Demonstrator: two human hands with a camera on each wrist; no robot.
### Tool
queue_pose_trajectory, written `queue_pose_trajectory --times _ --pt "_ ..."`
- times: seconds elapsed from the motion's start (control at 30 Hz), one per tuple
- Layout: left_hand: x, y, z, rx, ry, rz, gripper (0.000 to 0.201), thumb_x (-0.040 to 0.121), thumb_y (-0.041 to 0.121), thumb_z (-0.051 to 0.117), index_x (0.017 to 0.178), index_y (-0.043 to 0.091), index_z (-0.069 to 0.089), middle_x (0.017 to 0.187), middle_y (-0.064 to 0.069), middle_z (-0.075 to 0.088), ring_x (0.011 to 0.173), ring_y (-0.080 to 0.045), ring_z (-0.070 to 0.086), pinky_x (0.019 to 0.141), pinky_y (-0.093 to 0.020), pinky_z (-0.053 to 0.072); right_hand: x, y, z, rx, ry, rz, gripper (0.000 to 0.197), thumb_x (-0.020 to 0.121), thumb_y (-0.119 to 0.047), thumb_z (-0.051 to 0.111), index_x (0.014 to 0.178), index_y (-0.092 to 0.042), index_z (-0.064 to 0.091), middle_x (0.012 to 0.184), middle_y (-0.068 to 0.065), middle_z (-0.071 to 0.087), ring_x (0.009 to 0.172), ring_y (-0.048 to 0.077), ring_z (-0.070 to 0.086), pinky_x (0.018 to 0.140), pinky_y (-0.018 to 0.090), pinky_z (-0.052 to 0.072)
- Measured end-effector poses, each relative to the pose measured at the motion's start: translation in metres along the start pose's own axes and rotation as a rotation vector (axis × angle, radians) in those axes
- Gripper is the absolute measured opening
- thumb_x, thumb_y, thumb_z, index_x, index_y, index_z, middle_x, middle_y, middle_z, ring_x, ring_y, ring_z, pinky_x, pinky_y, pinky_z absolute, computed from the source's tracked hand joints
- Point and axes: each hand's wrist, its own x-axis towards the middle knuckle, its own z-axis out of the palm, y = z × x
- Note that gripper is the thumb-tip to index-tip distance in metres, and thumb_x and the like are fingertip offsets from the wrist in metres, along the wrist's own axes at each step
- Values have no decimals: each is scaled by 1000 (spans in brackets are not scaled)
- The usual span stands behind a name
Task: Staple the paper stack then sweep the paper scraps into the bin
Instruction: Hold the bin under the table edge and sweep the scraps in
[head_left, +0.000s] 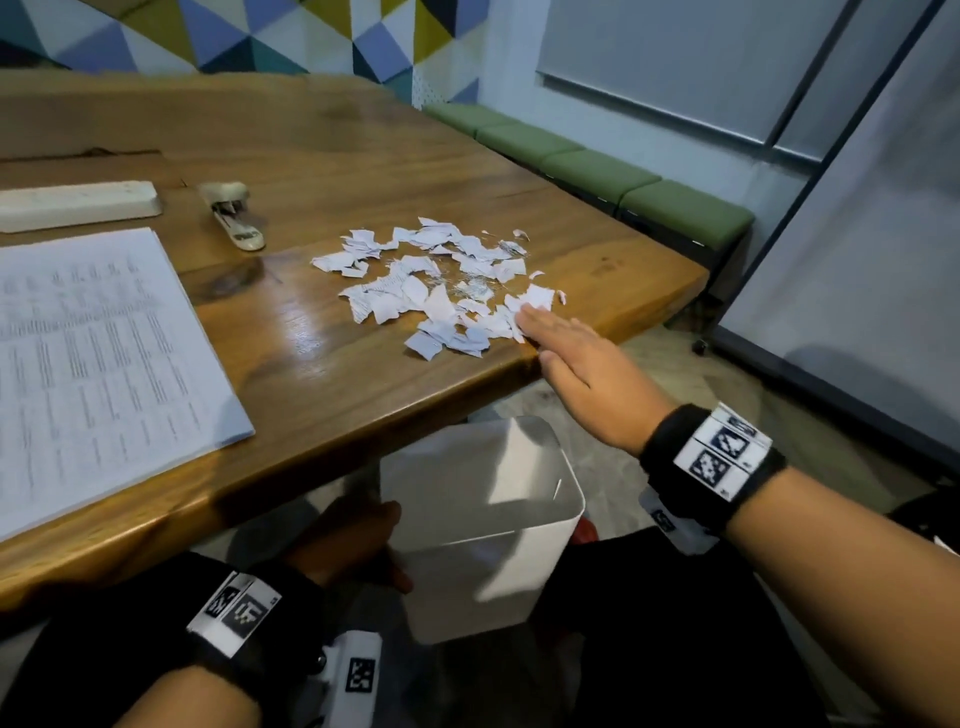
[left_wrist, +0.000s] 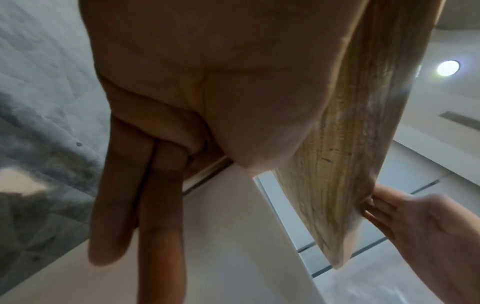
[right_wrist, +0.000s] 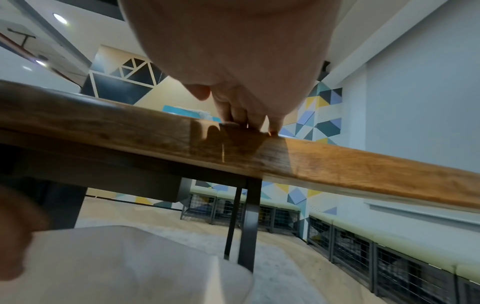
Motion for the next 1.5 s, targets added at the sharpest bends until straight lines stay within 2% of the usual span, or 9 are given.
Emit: queue_pose_trajectory --times 0.1,0.27,0.5,0.83,0.93,1.13,1.23,1.33,1.5 --pt "-9 4 2 -84 -30 79 28 101 21 54 123 6 58 107 -27 68 90 -51 69 76 -56 63 -11 -8 -5 75 7 -16 55 103 -29 30 157 -22 43 165 -5 38 154 6 29 130 32 15" --pt "3 12 11 -3 -37 104 39 96 26 52 132 10 53 100 -25 74 69 -45 78 79 -60 63 10 -5 -17 103 102 5 56 104 -30 30 158 -20 41 166 -1 36 153 10 31 127 29 19" --pt "4 31 17 45 37 20 34 104 15 50 125 -10 58 79 -14 63 59 -27 68 46 -34 59 2 8 2 39 -20 -92 57 107 -33 27 161 -16 33 169 2 29 157 10 22 130 31 8" --pt "-7 29 11 -46 22 76 44 106 22 51 149 16 43 131 -20 62 81 -47 76 70 -51 65 -40 0 -4 222 151 -133 53 103 -12 36 154 -18 47 163 -6 40 153 4 34 129 35 24" --pt "-13 31 11 -70 36 91 36 105 19 52 141 20 50 122 -16 65 87 -45 74 70 -59 64 -22 6 -11 268 243 -59 53 102 -13 36 152 -18 50 161 -4 44 152 7 37 127 38 29" --pt "-32 44 7 -83 54 89 34 101 26 53 135 21 53 120 -19 62 87 -46 75 72 -63 63 32 25 -20 17 52 82 53 108 -26 31 160 -17 36 169 2 32 156 13 27 125 25 14" --pt "-44 50 8 -31 46 51 53 86 33 58 137 20 52 115 -13 66 99 -43 70 78 -54 65 40 30 -21 -4 -41 100 51 110 -26 31 160 -16 35 169 3 30 157 14 26 120 20 9" --pt "-50 52 7 10 43 12 40 93 25 59 131 12 57 103 -12 68 82 -35 74 64 -36 66 28 29 -15 18 -34 22 54 107 -29 28 160 -19 36 169 0 31 157 13 26 126 26 10" --pt "-55 49 1 8 51 -6 19 87 31 66 94 13 66 107 -14 71 97 -38 72 93 -60 58 -22 23 -8 86 -51 -137 60 106 -45 21 161 -21 33 170 -4 27 157 5 19 131 34 12"
